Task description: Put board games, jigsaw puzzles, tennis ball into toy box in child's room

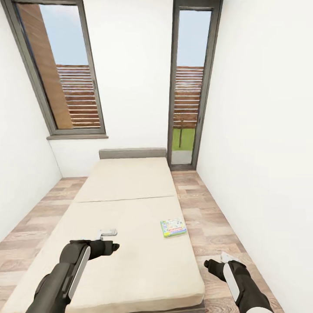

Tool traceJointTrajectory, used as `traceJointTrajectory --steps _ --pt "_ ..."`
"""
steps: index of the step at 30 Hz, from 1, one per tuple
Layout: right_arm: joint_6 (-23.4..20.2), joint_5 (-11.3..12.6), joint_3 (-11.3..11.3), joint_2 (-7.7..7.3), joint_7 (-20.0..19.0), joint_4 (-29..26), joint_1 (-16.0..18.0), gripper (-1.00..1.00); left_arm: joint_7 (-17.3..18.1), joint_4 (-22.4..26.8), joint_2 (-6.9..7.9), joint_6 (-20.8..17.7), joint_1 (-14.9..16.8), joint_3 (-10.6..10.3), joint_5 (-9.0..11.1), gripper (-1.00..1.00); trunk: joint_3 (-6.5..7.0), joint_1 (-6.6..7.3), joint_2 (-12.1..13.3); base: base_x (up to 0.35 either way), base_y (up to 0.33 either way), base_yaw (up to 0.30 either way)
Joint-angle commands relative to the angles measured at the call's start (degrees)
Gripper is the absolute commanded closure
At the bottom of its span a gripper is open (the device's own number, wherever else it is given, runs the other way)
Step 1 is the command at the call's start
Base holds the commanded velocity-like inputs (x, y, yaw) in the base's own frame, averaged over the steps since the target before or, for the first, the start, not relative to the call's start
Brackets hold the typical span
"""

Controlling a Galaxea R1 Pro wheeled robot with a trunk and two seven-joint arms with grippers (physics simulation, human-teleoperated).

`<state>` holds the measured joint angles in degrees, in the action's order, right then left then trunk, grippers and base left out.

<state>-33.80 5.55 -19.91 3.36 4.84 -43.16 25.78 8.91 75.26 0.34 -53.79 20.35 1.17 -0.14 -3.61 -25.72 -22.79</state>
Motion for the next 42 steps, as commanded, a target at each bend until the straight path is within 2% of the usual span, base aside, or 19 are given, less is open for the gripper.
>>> traceJointTrajectory --steps 1,11,21,31,42 --pt "-0.22 0.60 -0.13 0.06 0.44 -0.09 0.06 -1.00 0.23 0.07 0.01 -0.27 0.04 0.06 -0.04 -1.00 -0.13 -0.07 -0.13 0.260 0.134 -0.277" --pt "-0.22 0.60 -0.13 0.06 0.44 -0.09 0.06 -1.00 0.23 0.07 0.01 -0.27 0.04 0.06 -0.04 -1.00 -0.13 -0.07 -0.13 0.235 0.080 -0.277" --pt "0.96 0.55 0.00 0.10 0.44 -0.09 -0.32 -1.00 0.21 0.07 0.01 -0.27 0.04 0.06 -0.04 -1.00 -0.13 -0.07 -0.13 0.060 0.009 -0.203" --pt "3.83 0.35 0.15 0.14 0.50 -0.09 -0.48 -1.00 0.15 0.07 0.01 -0.27 0.04 0.06 0.03 -1.00 -0.13 -0.07 -0.13 0.004 0.001 -0.008" --pt "4.24 -0.21 0.30 0.20 0.61 -0.09 -0.47 -1.00 0.09 0.07 0.01 -0.27 0.04 0.03 0.05 -1.00 -0.13 -0.07 -0.13 0.000 0.000 0.219"
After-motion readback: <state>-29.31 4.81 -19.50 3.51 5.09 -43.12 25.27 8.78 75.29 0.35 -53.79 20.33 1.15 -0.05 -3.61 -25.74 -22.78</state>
